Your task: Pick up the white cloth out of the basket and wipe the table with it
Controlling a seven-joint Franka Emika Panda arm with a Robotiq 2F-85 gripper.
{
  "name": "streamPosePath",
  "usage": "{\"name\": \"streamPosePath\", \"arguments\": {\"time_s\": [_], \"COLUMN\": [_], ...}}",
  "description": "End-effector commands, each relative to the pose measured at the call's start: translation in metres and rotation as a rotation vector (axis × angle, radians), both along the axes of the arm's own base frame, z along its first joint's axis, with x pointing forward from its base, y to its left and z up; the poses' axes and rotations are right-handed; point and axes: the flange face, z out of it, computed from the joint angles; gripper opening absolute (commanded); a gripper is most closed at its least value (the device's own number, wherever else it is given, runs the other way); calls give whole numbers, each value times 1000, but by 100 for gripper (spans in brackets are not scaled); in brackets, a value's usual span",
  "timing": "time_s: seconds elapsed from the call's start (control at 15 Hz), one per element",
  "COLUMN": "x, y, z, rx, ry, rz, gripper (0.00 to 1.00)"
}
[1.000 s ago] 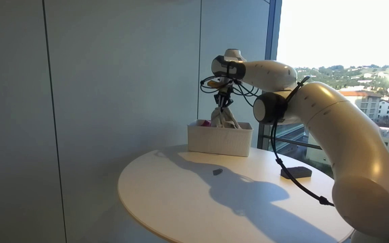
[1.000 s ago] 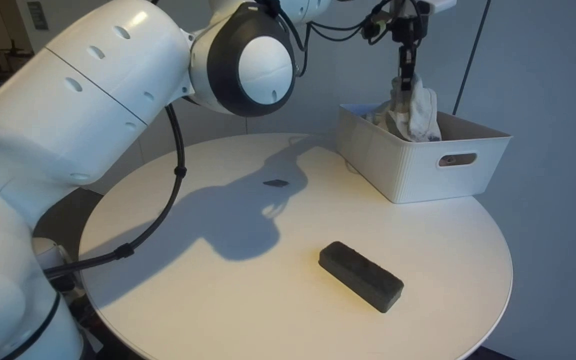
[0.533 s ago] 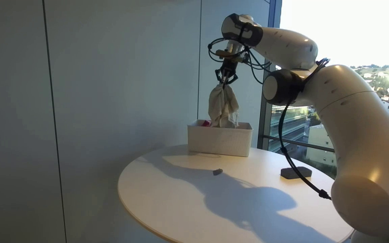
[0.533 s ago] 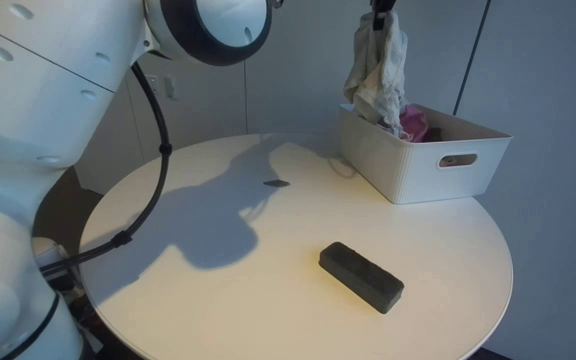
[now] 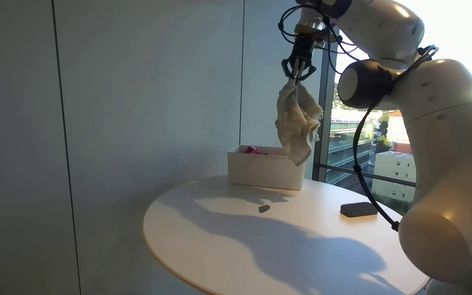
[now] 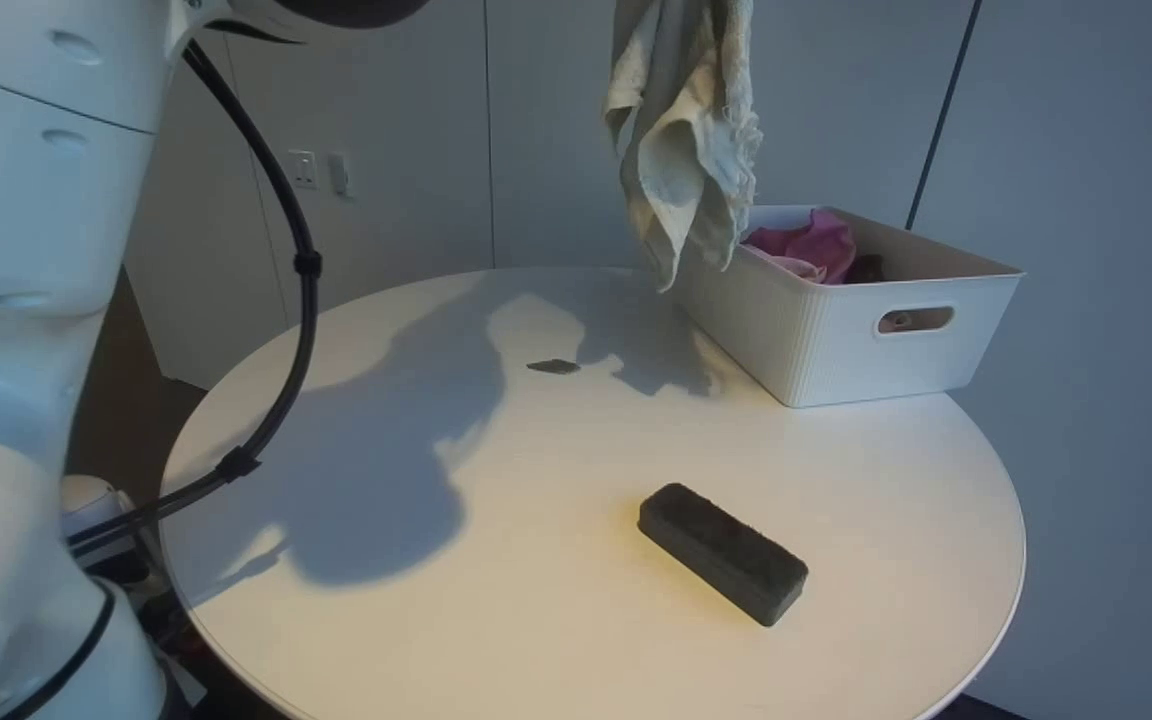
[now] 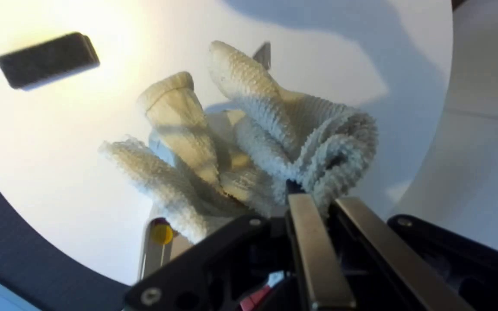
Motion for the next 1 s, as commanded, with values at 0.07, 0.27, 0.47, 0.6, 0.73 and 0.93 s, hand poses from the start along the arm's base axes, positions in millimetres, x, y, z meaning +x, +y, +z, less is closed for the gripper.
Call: {"name": "streamPosePath", "arguments": {"time_s": [0.07,0.27,0.47,0.6,0.73,0.93], "x": [6,32,58,73,81,77], "y": [3,3,16,33,55,88], "z": [-49,-106,-177,-228,-280,-343], "rx": [99,117,158,200,234,309], "ry": [186,343,513,625,735,893], "rz": [171,227,293,337,370,438], "gripper": [8,7,7,7,6,6]}}
